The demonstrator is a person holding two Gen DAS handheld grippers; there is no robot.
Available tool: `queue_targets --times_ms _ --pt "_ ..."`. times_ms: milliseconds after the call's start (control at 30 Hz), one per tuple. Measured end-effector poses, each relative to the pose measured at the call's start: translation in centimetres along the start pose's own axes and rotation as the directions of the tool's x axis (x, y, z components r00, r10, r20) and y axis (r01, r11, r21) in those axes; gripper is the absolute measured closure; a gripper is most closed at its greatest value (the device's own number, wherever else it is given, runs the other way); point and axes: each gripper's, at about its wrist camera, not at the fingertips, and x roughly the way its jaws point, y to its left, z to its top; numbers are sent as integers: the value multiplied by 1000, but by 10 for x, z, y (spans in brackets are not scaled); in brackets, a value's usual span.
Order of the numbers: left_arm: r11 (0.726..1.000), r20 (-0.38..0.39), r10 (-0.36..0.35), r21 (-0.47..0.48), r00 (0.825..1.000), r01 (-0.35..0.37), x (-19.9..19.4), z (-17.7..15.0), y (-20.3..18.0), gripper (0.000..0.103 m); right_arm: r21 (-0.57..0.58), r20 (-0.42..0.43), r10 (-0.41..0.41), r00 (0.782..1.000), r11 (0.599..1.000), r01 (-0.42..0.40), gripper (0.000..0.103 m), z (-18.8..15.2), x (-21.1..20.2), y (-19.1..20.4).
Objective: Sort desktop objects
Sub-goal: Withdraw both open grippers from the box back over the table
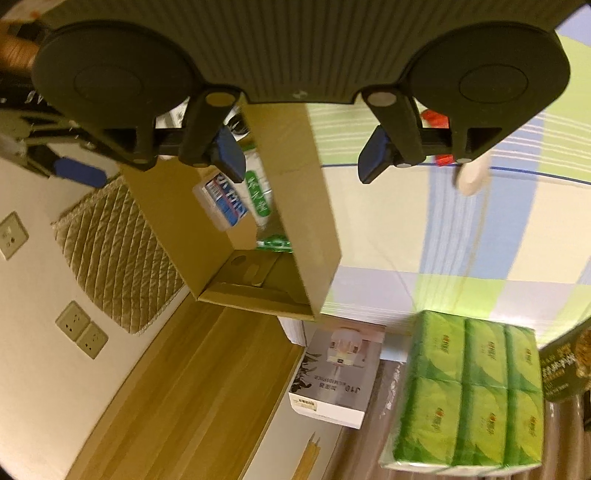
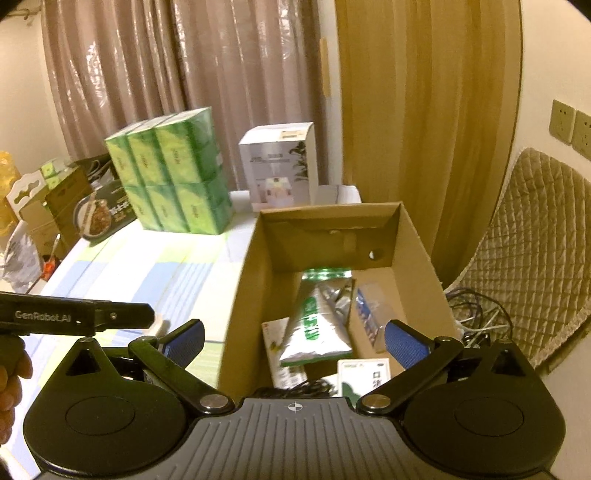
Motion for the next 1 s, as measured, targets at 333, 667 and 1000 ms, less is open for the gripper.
queue_targets --times_ms 333,667,1000 --pt "997 31 31 65 999 -33 -61 -28 25 19 0 17 19 1000 1000 -19 2 -16 -35 42" --pt "996 8 31 81 999 -32 -105 -65 61 5 -66 -28 36 999 997 -37 2 -48 -48 97" --pt "990 17 88 108 996 -90 -135 -98 102 4 -110 -83 64 994 991 -73 2 -74 -37 138"
